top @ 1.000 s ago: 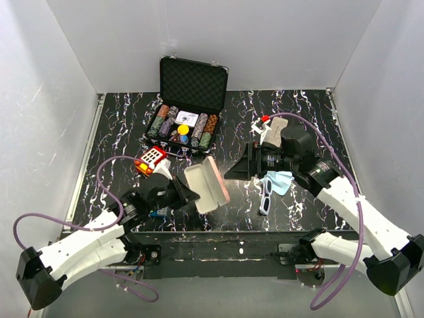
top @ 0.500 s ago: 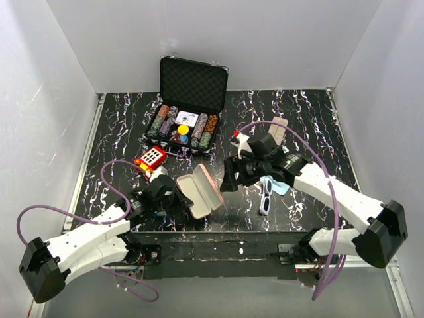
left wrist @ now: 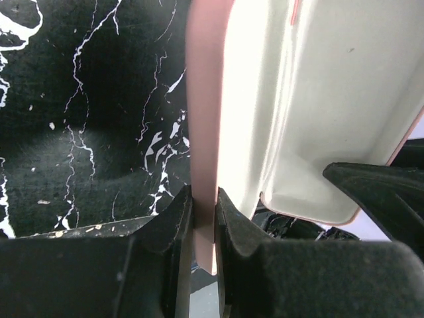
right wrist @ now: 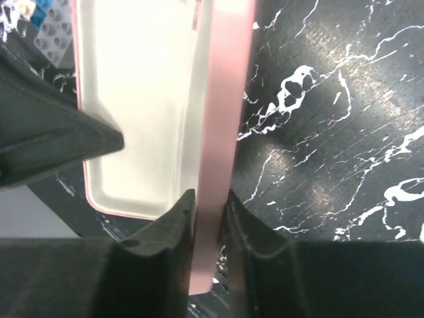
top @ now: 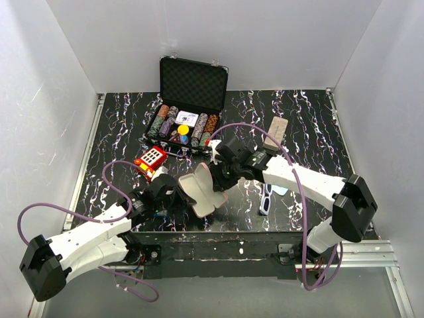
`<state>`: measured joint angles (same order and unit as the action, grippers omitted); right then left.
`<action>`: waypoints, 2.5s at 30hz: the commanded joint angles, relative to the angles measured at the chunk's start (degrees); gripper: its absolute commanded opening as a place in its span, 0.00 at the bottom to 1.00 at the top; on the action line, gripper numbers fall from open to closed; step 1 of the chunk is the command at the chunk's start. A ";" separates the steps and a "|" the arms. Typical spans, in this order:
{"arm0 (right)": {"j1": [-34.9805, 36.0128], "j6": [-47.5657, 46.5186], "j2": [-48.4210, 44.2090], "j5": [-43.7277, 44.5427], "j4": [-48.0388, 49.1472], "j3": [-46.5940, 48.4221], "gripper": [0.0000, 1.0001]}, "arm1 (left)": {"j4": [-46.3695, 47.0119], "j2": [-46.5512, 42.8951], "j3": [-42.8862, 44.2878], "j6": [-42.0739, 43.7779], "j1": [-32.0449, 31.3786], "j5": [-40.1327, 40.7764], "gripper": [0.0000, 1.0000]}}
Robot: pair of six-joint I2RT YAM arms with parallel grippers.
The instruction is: Organize the sunglasses
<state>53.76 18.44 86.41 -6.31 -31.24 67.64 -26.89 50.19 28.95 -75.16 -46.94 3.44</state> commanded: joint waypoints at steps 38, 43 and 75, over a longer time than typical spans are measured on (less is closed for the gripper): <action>-0.32 -57.82 13.70 19.05 18.76 5.58 0.57 | -24.17 -14.78 4.01 4.14 0.09 3.76 0.98; -0.32 -52.73 7.47 18.96 21.30 4.44 0.82 | -24.08 -15.21 4.45 4.23 0.09 3.76 0.98; -44.26 19.27 -23.93 1.74 8.66 -34.59 0.81 | -17.84 -13.37 2.08 6.78 0.09 1.39 0.98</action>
<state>11.00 35.99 59.77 0.05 -26.00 33.52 -45.78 37.08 31.55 -68.38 -46.87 5.17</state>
